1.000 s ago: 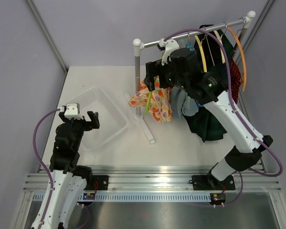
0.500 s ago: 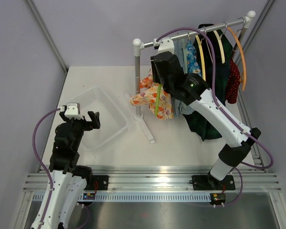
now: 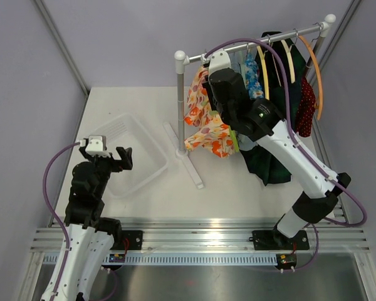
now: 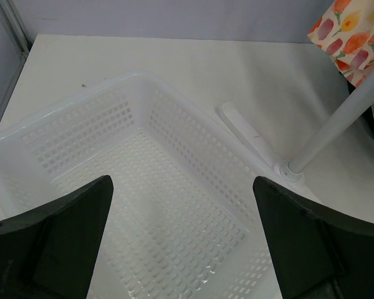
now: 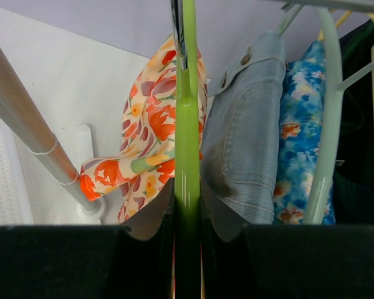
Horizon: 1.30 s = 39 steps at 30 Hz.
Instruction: Remove the skirt from the hanger
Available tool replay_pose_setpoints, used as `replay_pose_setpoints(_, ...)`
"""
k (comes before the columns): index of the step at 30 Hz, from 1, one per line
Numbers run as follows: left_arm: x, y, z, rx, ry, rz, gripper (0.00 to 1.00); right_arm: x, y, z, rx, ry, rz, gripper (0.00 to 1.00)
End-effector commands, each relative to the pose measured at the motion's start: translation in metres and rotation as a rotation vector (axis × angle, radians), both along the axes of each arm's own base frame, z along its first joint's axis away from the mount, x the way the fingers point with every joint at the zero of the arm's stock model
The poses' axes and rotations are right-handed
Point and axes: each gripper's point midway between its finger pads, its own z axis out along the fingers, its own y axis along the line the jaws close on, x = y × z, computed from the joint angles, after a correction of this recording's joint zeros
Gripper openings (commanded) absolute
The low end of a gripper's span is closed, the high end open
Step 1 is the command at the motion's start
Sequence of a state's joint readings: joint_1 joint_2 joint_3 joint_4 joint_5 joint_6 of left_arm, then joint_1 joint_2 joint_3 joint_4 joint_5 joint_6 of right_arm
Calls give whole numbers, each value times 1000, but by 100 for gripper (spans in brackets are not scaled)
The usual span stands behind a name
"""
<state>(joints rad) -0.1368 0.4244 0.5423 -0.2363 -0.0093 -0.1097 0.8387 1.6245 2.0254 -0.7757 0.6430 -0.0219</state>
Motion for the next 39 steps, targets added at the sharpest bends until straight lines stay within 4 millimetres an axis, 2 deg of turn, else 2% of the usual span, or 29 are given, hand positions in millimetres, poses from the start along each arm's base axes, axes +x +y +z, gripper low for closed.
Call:
replay_pose_setpoints(1, -2, -16, 34, -24, -102, -90, 99, -15, -33, 86, 91, -195, -21, 0)
replay_pose_setpoints(3, -4, -22, 34, -28, -104, -126, 99, -20, -36, 104, 122, -223, 2, 0)
replay_pose_setpoints(4, -4, -24, 35, -30, -107, -136, 99, -26, -43, 120, 156, -250, 8, 0)
replay_pose_setpoints(5, -4, -26, 35, -32, -107, -145, 99, -31, -40, 127, 180, -255, 54, 0)
replay_pose_setpoints(8, -5, -34, 36, -45, -119, -190, 99, -39, -43, 136, 237, -239, 117, 0)
replay_pose_setpoints(12, -10, -53, 45, -81, -174, -293, 99, -47, -43, 124, 245, -185, 189, 0)
replay_pose_setpoints(17, -20, -71, 70, -143, -296, -394, 99, -71, -46, 93, 234, -107, 320, 0)
replay_pose_setpoints(22, -28, -94, 84, -183, -273, -523, 99, -91, -55, 67, 230, -59, 392, 0)
replay_pose_setpoints(23, -28, -98, 84, -185, -257, -540, 99, -95, -54, 64, 227, -51, 412, 0)
replay_pose_setpoints(24, -31, -102, 94, -186, -269, -555, 99, -97, -55, 59, 226, -42, 419, 0)
replay_pose_setpoints(26, -38, -118, 93, -181, -238, -612, 99, -111, -50, 44, 230, -3, 500, 0)
replay_pose_setpoints(27, -40, -121, 103, -181, -248, -612, 99, -115, -49, 37, 234, 15, 519, 0)
replay_pose_setpoints(28, -52, -138, 101, -179, -223, -680, 99, -120, -50, 24, 233, 48, 534, 0)
replay_pose_setpoints(29, -56, -145, 105, -186, -225, -703, 99, -124, -49, 17, 236, 65, 555, 0)
replay_pose_setpoints(30, -53, -153, 97, -187, -177, -698, 99, -124, -50, 13, 244, 71, 554, 0)
replay_pose_setpoints(31, -71, -174, 100, -201, -159, -782, 99, -124, -54, 1, 242, 91, 540, 0)
replay_pose_setpoints(32, -75, -186, 97, -198, -136, -806, 99, -124, -56, -4, 244, 100, 533, 0)
replay_pose_setpoints(33, -68, -196, 89, -186, -98, -766, 99, -122, -56, -14, 245, 117, 526, 0)
replay_pose_setpoints(34, -90, -222, 93, -184, -85, -847, 99, -124, -58, -15, 250, 116, 524, 0)
replay_pose_setpoints(35, -85, -228, 92, -169, -77, -785, 99, -124, -59, -18, 255, 122, 522, 0)
replay_pose_setpoints(36, -91, -241, 92, -155, -68, -797, 99, -124, -59, -18, 264, 124, 523, 0)
replay_pose_setpoints(37, -106, -273, 89, -131, -34, -855, 99, -125, -59, -23, 269, 135, 527, 0)
replay_pose_setpoints(39, -108, -298, 87, -114, 5, -832, 99, -125, -60, -25, 280, 141, 522, 0)
